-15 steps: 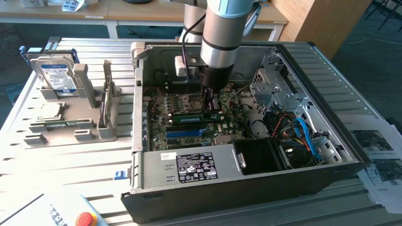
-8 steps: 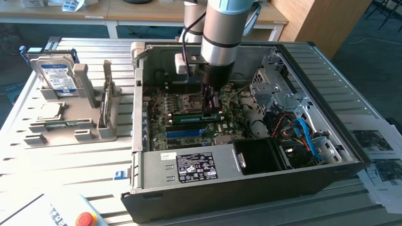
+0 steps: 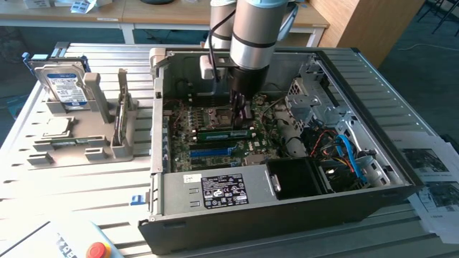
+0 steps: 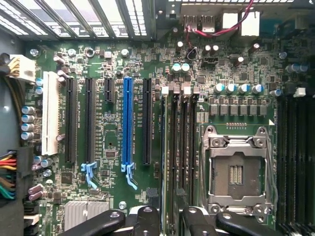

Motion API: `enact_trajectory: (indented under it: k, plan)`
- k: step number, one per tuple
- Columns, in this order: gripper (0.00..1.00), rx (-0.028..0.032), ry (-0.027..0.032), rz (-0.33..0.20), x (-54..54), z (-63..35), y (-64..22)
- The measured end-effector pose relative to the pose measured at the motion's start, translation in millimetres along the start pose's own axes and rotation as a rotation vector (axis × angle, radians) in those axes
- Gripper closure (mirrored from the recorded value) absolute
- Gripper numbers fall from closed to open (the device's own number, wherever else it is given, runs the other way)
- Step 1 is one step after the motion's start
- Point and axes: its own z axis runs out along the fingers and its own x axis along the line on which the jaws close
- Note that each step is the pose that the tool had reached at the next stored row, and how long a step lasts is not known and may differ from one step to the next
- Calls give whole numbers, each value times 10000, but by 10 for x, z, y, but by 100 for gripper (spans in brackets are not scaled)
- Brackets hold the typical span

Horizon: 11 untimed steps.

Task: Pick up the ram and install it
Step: 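Insert the ram into the slot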

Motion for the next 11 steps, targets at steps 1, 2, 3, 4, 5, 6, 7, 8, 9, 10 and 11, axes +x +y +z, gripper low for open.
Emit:
enact_trajectory:
  k: [1,2,3,4,5,6,7,8,9,10,11]
  plan:
    - [75,0,0,0,0,-17,0]
    - [75,0,-1,0,1,-33,0]
    - [75,0,0,0,1,-48,0]
    - [75,0,-1,0,1,-62,1]
    - [75,0,0,-1,2,-76,1]
    - [75,0,-1,0,2,-90,1]
    - [75,0,0,0,2,-104,1]
    - [75,0,0,0,2,-117,2]
    - [75,0,0,0,3,-130,2]
    - [75,0,0,0,3,-140,2]
    - [75,0,0,0,3,-150,2]
